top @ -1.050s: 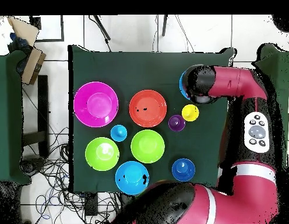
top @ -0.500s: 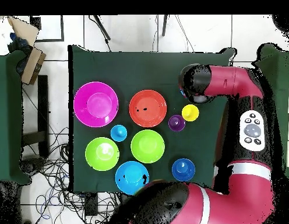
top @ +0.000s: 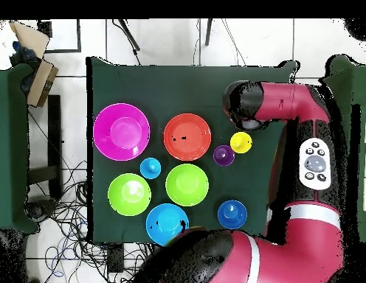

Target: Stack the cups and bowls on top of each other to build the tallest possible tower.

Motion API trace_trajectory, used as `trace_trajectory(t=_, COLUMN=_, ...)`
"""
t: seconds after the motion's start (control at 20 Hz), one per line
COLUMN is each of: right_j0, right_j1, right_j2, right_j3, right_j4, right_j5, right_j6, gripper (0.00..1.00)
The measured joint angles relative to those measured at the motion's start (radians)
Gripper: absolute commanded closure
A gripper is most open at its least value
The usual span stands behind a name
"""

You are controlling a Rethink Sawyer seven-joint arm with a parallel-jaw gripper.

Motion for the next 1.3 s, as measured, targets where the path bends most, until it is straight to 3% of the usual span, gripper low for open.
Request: trace_trajectory(t=1.3, right_j0=0.018, right_j1=0.006, right_j2=-0.05, right_j3=0.0, right_j4=0.0, right_j5=-0.057, right_j6=0.0, gripper=0.0)
